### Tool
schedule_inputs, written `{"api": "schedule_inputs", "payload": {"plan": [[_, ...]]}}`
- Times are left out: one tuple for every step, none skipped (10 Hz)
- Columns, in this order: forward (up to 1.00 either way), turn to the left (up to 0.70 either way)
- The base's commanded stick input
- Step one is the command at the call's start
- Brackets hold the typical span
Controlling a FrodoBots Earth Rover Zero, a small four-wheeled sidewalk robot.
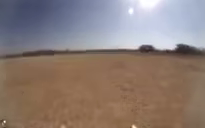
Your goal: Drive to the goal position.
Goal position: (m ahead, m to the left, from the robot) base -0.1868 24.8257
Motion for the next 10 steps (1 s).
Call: {"api": "schedule_inputs", "payload": {"plan": [[1.0,0.27],[1.0,0.27],[1.0,0.27],[1.0,0.27],[1.0,0.27],[1.0,0.27],[1.0,0.27],[1.0,0.27],[1.0,0.27],[1.0,0.27]]}}
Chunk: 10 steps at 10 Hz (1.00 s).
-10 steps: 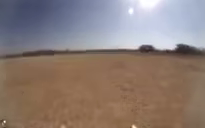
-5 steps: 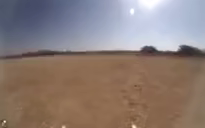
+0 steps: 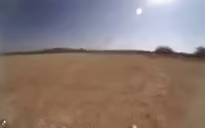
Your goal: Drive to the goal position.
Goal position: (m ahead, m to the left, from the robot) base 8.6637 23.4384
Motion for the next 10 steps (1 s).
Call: {"api": "schedule_inputs", "payload": {"plan": [[1.0,0.27],[1.0,0.27],[1.0,0.27],[1.0,0.27],[1.0,0.27],[1.0,0.27],[1.0,0.27],[1.0,0.27],[1.0,0.27],[1.0,0.27]]}}
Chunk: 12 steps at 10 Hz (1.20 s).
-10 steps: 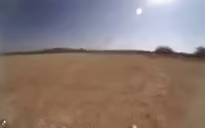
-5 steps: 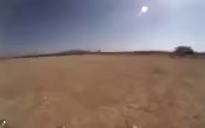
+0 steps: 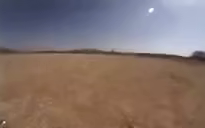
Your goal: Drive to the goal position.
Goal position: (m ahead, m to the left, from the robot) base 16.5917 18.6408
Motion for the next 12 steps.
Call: {"api": "schedule_inputs", "payload": {"plan": [[1.0,0.27],[1.0,0.27],[1.0,0.27],[1.0,0.27],[1.0,0.27],[1.0,0.27],[1.0,0.27],[1.0,0.27],[1.0,0.27],[1.0,0.27],[1.0,0.27],[1.0,0.27]]}}
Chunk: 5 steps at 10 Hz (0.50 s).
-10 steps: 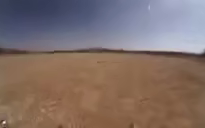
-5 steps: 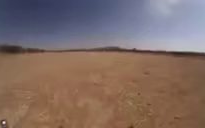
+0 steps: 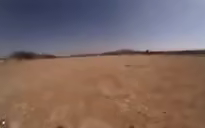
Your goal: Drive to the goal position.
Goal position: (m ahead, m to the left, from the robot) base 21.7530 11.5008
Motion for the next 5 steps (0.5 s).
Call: {"api": "schedule_inputs", "payload": {"plan": [[1.0,0.27],[1.0,0.27],[1.0,0.27],[1.0,0.27],[1.0,0.27]]}}
